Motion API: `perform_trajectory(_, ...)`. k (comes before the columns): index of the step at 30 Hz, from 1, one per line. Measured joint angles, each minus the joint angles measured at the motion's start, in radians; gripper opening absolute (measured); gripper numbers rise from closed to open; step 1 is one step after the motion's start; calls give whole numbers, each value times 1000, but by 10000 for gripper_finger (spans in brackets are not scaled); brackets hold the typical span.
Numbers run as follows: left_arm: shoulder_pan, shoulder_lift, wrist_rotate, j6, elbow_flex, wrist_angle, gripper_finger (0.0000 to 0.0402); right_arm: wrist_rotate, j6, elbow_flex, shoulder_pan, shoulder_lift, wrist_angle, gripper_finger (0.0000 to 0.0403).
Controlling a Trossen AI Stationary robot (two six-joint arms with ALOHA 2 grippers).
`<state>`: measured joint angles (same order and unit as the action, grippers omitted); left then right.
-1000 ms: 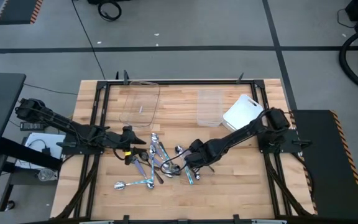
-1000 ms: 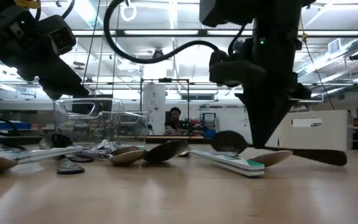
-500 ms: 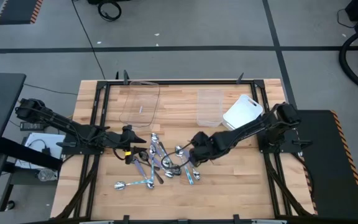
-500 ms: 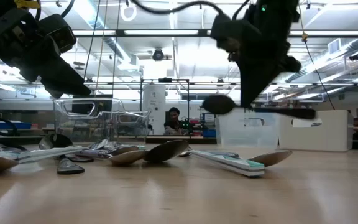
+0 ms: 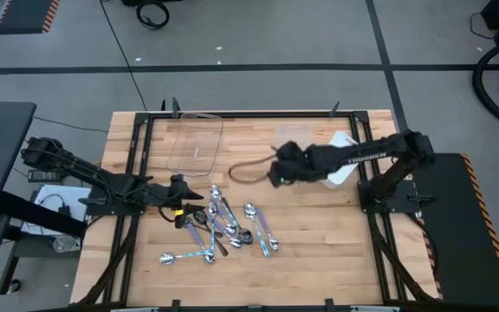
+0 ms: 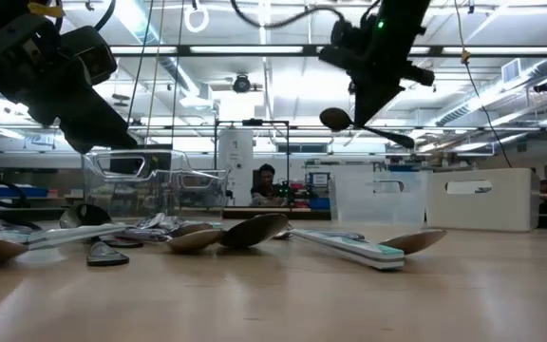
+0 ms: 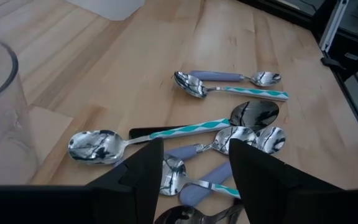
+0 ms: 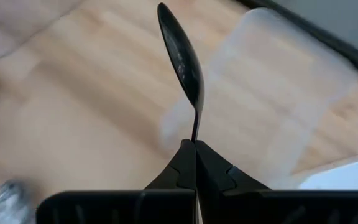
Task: Sort silverware by color (type)
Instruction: Put the black spoon into the transparent white bin
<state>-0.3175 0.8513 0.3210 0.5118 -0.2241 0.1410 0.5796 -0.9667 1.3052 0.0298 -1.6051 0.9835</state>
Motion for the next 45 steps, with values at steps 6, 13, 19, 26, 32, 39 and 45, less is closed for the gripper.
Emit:
perform_trajectory(6, 0, 0, 0, 2, 0, -24, 190, -55, 140, -1, -155, -14, -2, 3)
perform_trajectory(13, 0, 0, 0, 1, 0, -42, 190, -95, 233, -58, -288, -11, -63, 3)
perform_trajectory(19, 0, 0, 13, 0, 0, -43, 190, -206, 299, -163, -385, -12, -219, 3)
perform_trajectory(26, 0, 0, 19, 1, 0, -43, 190, -295, 315, -265, -445, -13, -368, 1)
perform_trajectory(32, 0, 0, 22, 1, 0, -43, 190, -354, 305, -317, -479, -13, -412, 2)
perform_trajectory(39, 0, 0, 23, 2, 0, -42, 190, -430, 287, -377, -511, -13, -495, 17)
perform_trajectory(45, 0, 0, 23, -5, 0, -42, 190, -436, 295, -380, -512, -13, -502, 44)
